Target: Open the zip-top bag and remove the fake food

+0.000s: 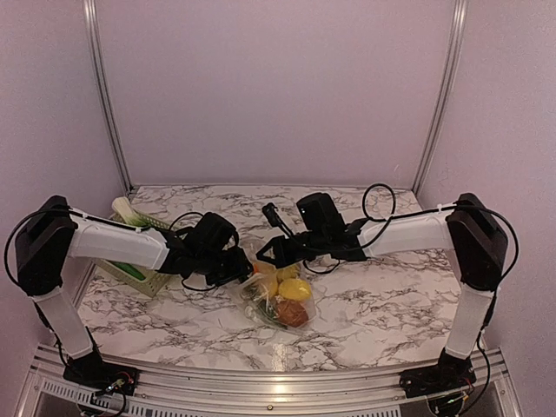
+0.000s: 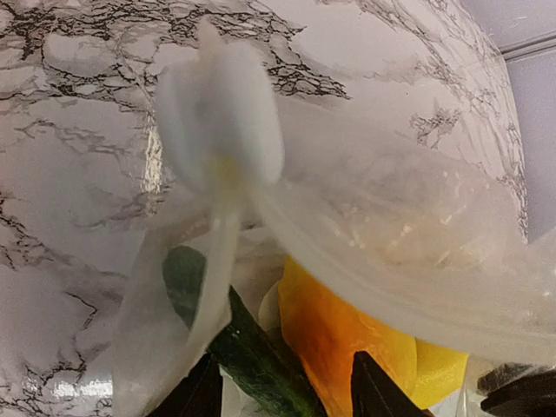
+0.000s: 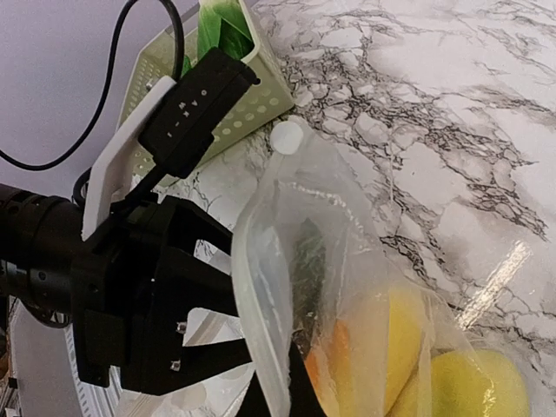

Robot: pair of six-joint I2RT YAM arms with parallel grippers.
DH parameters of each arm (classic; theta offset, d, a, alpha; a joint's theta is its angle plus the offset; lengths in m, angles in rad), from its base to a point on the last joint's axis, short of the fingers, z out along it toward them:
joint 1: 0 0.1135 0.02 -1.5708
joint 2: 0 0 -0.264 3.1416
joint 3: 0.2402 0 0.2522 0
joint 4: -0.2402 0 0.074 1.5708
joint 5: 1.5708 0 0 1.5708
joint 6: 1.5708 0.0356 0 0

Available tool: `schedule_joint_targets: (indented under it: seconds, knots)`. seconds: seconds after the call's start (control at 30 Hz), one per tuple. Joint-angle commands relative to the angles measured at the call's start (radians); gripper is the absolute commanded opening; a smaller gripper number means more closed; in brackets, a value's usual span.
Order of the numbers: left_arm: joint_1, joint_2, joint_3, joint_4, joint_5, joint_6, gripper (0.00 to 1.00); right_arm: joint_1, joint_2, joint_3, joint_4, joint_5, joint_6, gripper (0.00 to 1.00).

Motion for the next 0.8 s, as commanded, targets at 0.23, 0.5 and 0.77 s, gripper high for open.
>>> schedule_joint_targets:
  seconds: [0.23,0.5,0.77]
  knots:
    - [0.028,0.199,0.136,-0.093,-0.082,-0.054,0.52,0.008,0.058,0.019,0.032,-0.005,0.007,0.0]
    - [0.035,0.278,0.17,-0.056,0.018,-0.034,0.19,0.007,0.075,0.012,0.033,0.003,0.005,0.0]
    - [0.023,0.109,0.111,0.003,-0.01,0.026,0.06,-0.017,0.065,-0.016,0.051,0.018,0.034,0.0]
